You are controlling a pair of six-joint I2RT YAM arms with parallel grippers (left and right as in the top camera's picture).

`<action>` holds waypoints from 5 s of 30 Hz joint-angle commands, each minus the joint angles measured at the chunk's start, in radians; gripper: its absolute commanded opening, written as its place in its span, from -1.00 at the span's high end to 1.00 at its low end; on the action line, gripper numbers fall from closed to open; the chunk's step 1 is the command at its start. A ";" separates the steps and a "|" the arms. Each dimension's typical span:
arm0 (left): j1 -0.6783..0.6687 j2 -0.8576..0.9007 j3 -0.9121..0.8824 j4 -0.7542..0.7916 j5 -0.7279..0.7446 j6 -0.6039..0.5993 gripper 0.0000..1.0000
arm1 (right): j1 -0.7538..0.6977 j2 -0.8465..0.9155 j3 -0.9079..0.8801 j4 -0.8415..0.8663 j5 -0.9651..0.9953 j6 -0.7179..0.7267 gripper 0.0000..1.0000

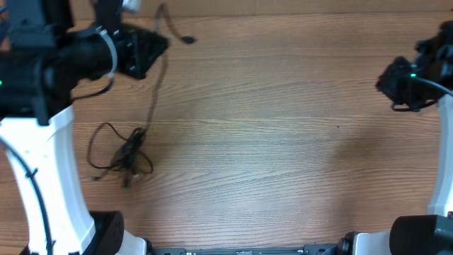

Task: Untangle cables

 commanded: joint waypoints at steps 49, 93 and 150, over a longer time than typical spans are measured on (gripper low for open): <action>-0.221 -0.174 0.008 -0.231 -0.739 -0.203 -1.00 | 0.587 0.280 -0.909 0.958 0.117 0.233 -0.23; -0.233 0.206 -0.158 -0.197 0.097 0.493 -1.00 | 0.586 0.061 0.394 -0.026 0.023 -0.058 0.92; -0.312 0.511 -0.011 -0.209 -0.358 -0.073 0.92 | 0.249 -0.109 0.375 -0.166 0.177 0.000 -1.00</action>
